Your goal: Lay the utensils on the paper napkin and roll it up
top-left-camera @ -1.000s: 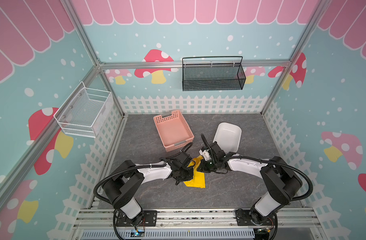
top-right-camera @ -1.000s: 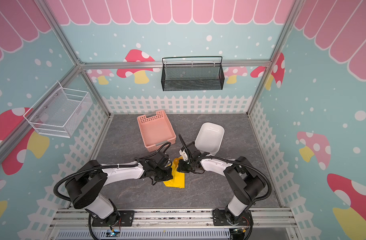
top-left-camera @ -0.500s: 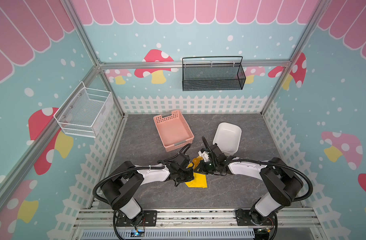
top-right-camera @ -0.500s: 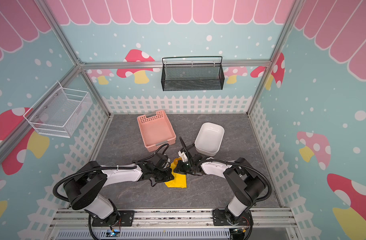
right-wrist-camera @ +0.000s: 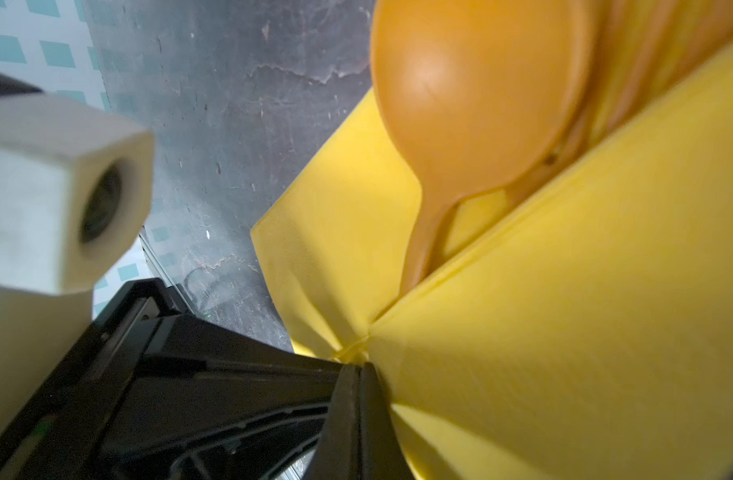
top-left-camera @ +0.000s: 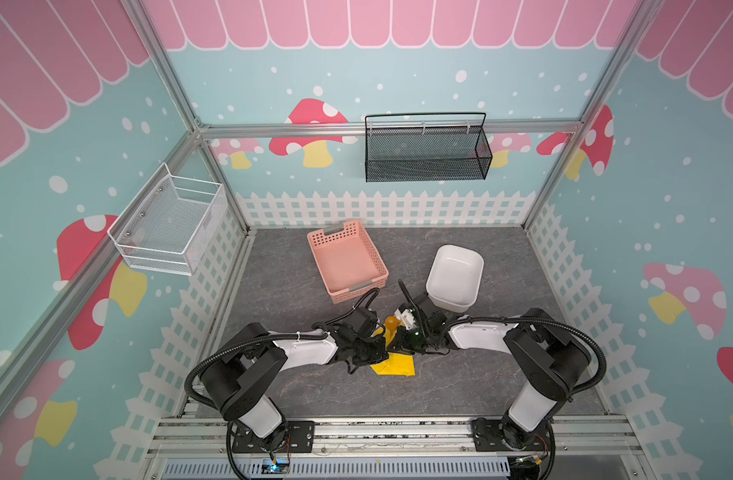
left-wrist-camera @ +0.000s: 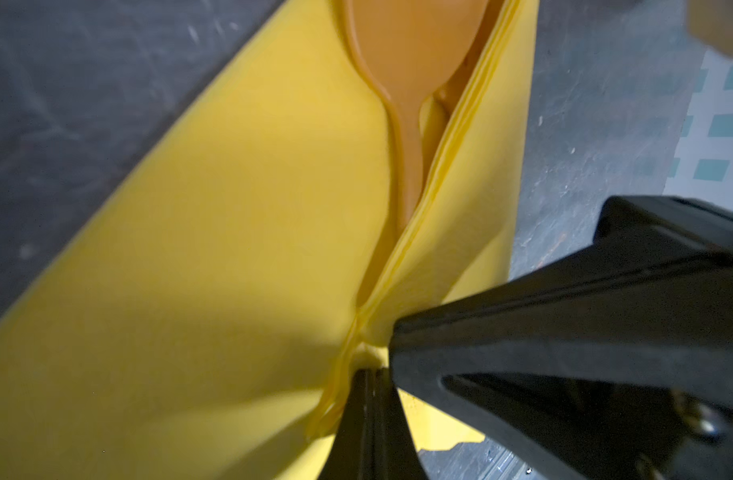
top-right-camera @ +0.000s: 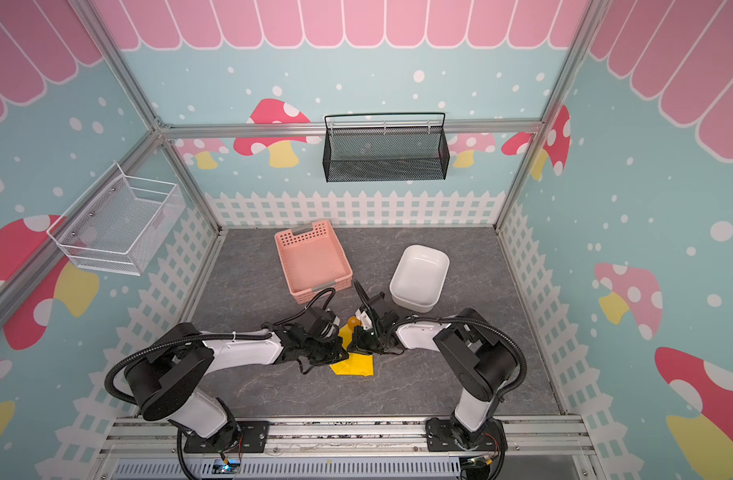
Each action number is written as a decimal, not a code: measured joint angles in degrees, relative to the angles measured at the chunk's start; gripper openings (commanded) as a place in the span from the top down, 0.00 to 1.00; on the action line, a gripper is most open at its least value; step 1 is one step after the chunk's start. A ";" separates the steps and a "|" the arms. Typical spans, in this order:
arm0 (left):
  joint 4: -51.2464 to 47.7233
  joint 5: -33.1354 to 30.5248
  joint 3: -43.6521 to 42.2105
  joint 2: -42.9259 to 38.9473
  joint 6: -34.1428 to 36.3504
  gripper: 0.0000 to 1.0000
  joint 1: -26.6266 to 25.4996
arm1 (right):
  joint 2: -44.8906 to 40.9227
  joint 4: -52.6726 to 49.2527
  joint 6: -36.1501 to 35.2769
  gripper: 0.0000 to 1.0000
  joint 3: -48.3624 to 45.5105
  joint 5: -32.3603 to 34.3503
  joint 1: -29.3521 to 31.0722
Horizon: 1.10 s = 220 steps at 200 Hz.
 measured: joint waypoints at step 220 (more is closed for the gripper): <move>-14.82 -4.46 -5.92 -18.21 1.46 0.73 10.16 | 2.32 -3.23 -2.14 0.98 3.32 3.04 1.40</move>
